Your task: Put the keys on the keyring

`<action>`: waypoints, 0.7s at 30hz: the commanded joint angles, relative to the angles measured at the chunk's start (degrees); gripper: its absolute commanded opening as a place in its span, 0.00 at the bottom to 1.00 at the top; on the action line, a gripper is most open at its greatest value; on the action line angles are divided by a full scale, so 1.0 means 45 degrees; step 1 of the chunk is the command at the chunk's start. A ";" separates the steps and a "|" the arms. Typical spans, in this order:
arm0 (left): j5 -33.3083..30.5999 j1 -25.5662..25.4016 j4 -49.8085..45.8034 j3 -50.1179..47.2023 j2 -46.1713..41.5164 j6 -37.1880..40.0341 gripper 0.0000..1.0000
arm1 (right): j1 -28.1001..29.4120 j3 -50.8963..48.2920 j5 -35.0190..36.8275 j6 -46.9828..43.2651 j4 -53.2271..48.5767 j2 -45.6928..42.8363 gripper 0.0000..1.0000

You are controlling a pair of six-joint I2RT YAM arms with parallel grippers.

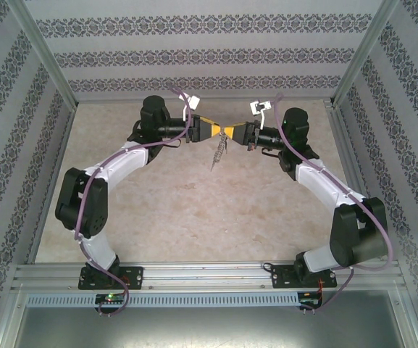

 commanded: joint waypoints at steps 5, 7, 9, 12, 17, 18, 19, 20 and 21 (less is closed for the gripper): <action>0.0510 0.0001 0.2377 0.0224 0.0259 -0.1571 0.40 | 0.0095 -0.0076 -0.0148 -0.0404 0.0531 -0.0130 0.00; 0.0520 -0.0042 0.2377 0.0184 0.0294 -0.1563 0.40 | 0.0099 -0.0039 -0.0146 -0.0407 0.0548 -0.0073 0.00; 0.0583 -0.0099 0.2378 0.0147 0.0313 -0.1538 0.39 | 0.0101 -0.0028 -0.0126 -0.0400 0.0550 -0.0039 0.00; 0.0686 -0.0143 0.2377 0.0108 0.0327 -0.1516 0.38 | 0.0089 0.0030 -0.0103 -0.0388 0.0539 0.0024 0.00; 0.0744 -0.0188 0.2243 0.0047 0.0317 -0.1418 0.38 | 0.0075 0.0050 -0.0059 -0.0384 0.0561 0.0051 0.00; 0.0745 -0.0205 0.2189 0.0028 0.0316 -0.1372 0.37 | 0.0090 0.0057 -0.0065 -0.0382 0.0571 0.0044 0.00; 0.0741 -0.0217 0.2079 0.0022 0.0317 -0.1300 0.37 | 0.0086 0.0055 -0.0040 -0.0399 0.0562 0.0038 0.00; 0.0745 -0.0221 0.1981 0.0001 0.0299 -0.1218 0.37 | 0.0074 0.0050 -0.0031 -0.0400 0.0558 0.0030 0.00; 0.0753 -0.0248 0.1903 -0.0002 0.0298 -0.1164 0.37 | 0.0077 0.0052 -0.0043 -0.0385 0.0570 0.0028 0.00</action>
